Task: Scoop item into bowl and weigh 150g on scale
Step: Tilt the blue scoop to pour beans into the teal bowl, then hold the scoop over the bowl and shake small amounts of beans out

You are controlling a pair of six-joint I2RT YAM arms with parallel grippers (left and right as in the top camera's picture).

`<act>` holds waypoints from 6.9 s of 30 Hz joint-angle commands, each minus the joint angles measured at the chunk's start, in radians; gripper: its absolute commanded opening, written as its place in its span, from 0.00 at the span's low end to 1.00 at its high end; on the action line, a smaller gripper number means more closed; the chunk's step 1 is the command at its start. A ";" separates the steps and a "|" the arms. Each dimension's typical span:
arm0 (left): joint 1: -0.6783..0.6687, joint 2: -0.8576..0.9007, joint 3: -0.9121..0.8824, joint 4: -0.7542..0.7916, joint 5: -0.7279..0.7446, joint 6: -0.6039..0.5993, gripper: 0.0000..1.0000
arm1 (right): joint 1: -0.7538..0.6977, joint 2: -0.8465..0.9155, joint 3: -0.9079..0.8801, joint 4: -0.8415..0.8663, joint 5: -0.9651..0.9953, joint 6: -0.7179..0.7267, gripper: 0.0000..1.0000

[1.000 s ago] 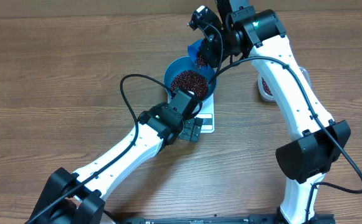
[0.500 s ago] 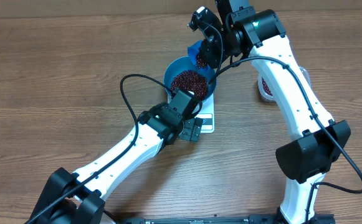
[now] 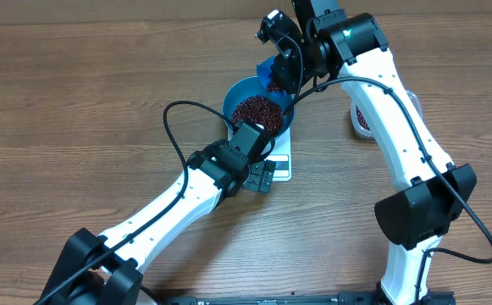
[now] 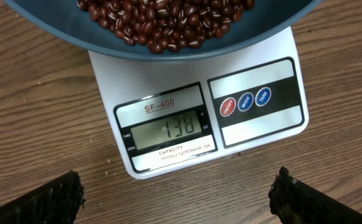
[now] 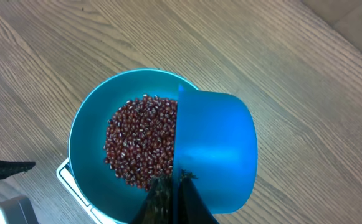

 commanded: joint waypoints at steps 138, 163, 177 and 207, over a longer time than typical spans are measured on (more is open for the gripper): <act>0.005 0.005 -0.001 0.003 -0.006 0.023 1.00 | 0.023 -0.008 0.013 0.012 0.035 0.079 0.04; 0.005 0.005 -0.001 0.003 -0.006 0.023 0.99 | 0.019 -0.008 0.013 0.000 0.032 0.076 0.04; 0.005 0.005 -0.001 0.003 -0.006 0.023 1.00 | 0.019 -0.008 0.013 0.000 0.032 0.076 0.04; 0.005 0.005 -0.001 0.003 -0.006 0.023 1.00 | 0.014 -0.006 0.013 -0.011 0.009 0.057 0.04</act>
